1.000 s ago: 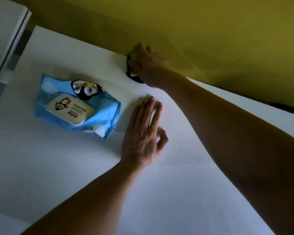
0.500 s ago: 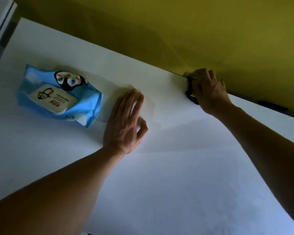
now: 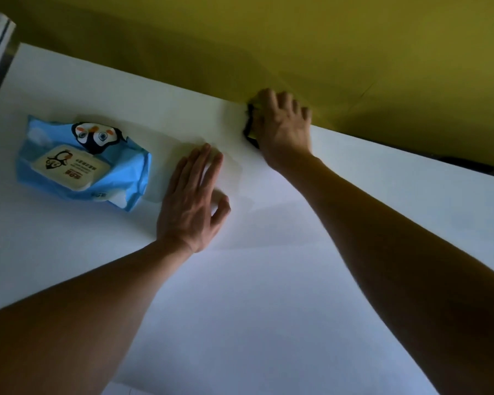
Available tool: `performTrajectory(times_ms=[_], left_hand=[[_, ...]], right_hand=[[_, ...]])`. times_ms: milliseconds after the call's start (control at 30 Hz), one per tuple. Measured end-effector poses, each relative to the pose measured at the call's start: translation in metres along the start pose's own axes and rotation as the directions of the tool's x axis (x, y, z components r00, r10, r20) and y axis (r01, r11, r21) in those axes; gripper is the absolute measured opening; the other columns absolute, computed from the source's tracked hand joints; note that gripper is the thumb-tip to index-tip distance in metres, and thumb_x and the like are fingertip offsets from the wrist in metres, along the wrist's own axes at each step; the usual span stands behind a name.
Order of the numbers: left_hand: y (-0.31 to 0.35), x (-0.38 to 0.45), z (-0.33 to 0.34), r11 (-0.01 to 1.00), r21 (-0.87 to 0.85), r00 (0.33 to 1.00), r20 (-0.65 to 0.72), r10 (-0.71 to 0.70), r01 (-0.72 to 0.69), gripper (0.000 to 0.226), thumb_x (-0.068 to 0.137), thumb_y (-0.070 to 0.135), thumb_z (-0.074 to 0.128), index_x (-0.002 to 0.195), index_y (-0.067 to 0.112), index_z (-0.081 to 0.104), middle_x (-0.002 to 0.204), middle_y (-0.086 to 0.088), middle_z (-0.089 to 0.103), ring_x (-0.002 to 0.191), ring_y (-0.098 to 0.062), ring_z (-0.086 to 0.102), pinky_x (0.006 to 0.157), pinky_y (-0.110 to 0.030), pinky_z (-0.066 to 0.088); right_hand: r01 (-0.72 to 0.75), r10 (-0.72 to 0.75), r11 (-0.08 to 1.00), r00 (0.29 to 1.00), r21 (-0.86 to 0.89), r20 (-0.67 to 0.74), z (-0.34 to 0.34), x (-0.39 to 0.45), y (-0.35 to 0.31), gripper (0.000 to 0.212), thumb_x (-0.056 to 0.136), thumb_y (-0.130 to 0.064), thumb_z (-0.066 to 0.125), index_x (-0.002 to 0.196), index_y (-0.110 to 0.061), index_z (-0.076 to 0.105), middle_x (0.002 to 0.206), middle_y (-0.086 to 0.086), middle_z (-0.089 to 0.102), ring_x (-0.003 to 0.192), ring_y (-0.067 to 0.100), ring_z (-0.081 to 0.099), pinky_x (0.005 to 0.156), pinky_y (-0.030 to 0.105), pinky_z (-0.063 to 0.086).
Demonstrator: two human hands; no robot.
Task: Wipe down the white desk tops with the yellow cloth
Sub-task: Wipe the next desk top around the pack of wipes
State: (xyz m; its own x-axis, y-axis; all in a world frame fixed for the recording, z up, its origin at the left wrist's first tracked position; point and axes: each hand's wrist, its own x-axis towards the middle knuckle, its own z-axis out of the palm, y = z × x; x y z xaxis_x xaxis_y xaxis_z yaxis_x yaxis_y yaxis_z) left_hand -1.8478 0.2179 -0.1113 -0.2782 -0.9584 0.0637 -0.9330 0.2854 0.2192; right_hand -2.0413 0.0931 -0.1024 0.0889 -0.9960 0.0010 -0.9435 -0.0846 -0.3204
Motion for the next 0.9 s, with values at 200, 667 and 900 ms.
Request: performTrajectory(times_ms=[200,667,900], left_hand=[[0.003,0.0,0.001,1.0,-0.001,1.0,-0.005,0.009,-0.009,0.075,0.097,0.037,0.042,0.163,0.006,0.028,0.171,-0.017,0.023,0.159,-0.032,0.02,0.13,-0.049,0.019],[0.004,0.001,0.001,0.999,0.03,1.0,0.018,0.015,-0.016,0.078,0.095,0.037,0.043,0.164,0.007,0.025,0.172,-0.016,0.022,0.16,-0.03,0.019,0.131,-0.047,0.016],[0.003,0.001,-0.001,0.999,0.026,0.999,0.022,0.037,-0.038,0.077,0.097,0.038,0.043,0.165,0.006,0.022,0.172,-0.018,0.019,0.16,-0.033,0.017,0.131,-0.049,0.015]], right_hand=[[-0.19,0.183,0.979,0.978,-0.07,-0.101,-0.042,-0.066,0.13,0.036,0.103,-0.033,0.04,0.129,-0.009,0.049,0.114,0.023,0.053,0.104,0.039,0.053,0.093,0.049,0.036],[-0.038,0.039,0.999,0.993,0.012,-0.115,0.004,-0.006,0.0,0.039,0.103,-0.041,0.036,0.131,-0.018,0.051,0.117,0.011,0.056,0.106,0.031,0.054,0.091,0.042,0.035],[-0.29,0.283,0.956,0.952,-0.047,-0.118,-0.047,-0.078,0.151,0.043,0.096,-0.033,0.045,0.132,-0.011,0.052,0.121,0.023,0.054,0.112,0.04,0.051,0.094,0.047,0.034]])
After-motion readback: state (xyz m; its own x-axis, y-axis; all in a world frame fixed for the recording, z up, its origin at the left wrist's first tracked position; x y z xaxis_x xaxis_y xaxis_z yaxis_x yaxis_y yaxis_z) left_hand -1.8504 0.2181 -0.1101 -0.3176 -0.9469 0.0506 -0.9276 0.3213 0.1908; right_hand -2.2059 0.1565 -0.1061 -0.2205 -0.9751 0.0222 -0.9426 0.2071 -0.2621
